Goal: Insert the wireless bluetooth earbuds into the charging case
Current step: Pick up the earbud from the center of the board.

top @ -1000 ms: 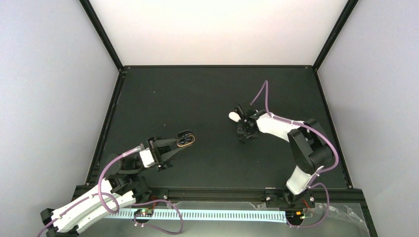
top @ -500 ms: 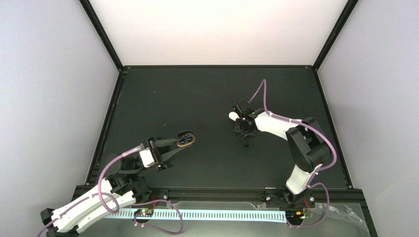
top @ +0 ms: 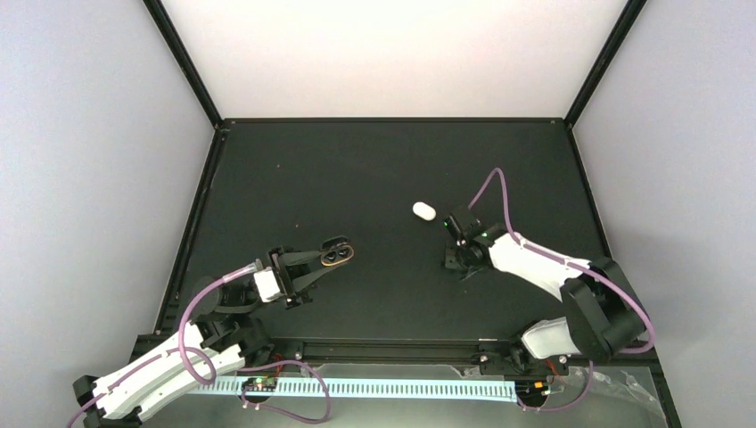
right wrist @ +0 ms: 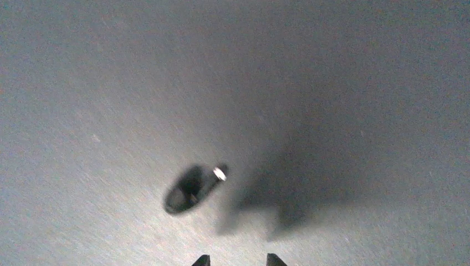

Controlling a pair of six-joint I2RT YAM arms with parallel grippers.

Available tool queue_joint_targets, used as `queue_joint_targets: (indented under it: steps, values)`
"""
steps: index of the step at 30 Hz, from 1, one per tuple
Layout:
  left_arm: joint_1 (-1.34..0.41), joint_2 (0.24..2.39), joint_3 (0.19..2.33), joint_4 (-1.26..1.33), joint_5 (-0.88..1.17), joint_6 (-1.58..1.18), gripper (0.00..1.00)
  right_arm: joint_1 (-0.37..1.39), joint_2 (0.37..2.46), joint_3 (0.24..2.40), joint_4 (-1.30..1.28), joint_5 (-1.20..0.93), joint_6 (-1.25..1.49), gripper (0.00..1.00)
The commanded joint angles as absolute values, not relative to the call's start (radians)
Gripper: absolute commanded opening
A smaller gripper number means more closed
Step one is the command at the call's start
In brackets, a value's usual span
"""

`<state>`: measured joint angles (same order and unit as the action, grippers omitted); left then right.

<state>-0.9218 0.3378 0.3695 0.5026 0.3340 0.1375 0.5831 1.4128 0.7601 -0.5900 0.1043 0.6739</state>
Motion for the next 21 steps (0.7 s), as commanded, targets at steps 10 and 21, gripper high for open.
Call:
queue_joint_targets:
  steps: [10, 21]
  values:
    - [-0.917, 0.375, 0.374, 0.514, 0.371, 0.143, 0.01, 0.643, 1.494, 0.716, -0.48, 0.118, 0.659, 0.01]
    - [-0.918, 0.387, 0.376, 0.501, 0.356, 0.157, 0.01, 0.62, 1.682, 0.901, -0.462, 0.15, 0.619, 0.01]
